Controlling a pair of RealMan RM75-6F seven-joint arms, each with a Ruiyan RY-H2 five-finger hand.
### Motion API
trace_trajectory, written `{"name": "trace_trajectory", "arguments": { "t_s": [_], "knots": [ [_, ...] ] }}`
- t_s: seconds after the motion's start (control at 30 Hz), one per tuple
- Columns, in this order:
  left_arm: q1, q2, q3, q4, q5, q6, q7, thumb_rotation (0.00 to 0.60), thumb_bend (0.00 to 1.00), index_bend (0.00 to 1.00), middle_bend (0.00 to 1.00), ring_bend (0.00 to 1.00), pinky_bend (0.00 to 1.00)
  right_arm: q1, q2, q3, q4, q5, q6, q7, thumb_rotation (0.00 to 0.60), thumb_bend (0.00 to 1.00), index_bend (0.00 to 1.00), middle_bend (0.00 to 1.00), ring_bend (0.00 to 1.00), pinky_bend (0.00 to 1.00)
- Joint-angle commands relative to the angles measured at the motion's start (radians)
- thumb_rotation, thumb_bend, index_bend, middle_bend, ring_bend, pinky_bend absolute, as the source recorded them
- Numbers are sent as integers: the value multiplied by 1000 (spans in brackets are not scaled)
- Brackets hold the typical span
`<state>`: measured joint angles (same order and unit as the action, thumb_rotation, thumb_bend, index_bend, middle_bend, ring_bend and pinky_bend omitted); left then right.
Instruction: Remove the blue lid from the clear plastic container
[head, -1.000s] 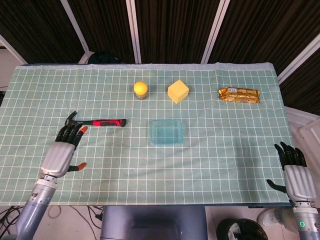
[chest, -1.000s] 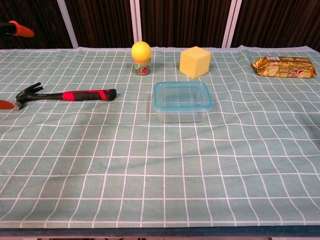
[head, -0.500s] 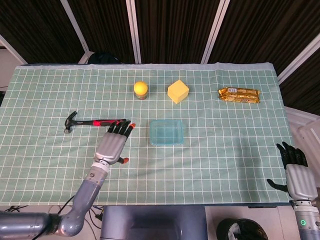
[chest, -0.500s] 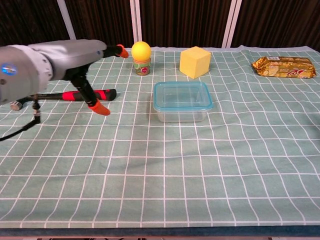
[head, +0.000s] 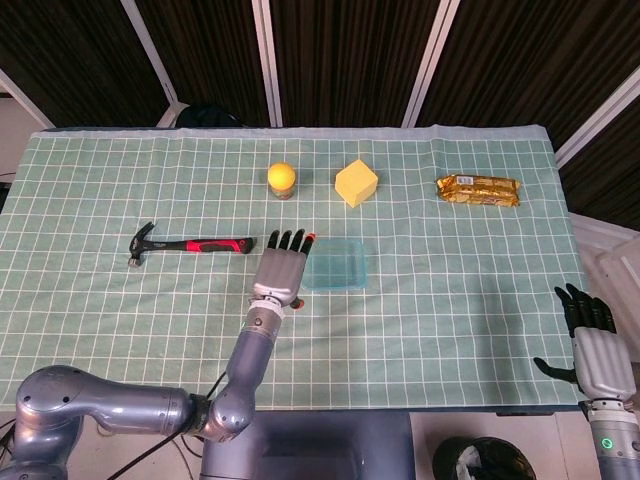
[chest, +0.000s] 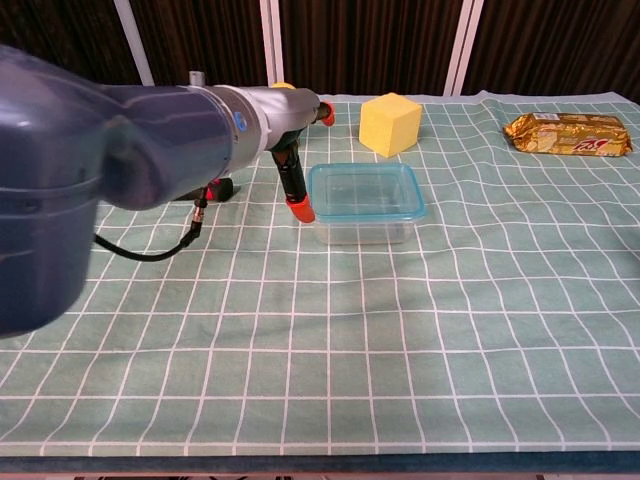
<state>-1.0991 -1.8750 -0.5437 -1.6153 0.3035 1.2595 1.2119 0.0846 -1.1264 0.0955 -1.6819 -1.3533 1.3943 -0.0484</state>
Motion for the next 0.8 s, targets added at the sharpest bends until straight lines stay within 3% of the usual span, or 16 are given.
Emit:
{"name": "trace_trajectory", "arguments": {
  "t_s": [0.03,0.8],
  "knots": [
    [-81,-65,-42,111,-65,-17,16,600,0,0,0,0,3,0,1,1,-3,5,-3,4,600,196,0,0,0,0],
    [-307,-260,-144,586,-202,-212,-58,600,0,0,0,0,4,1,10,2,-13,23,-14,5,600,196,0,0,0,0]
  ]
}}
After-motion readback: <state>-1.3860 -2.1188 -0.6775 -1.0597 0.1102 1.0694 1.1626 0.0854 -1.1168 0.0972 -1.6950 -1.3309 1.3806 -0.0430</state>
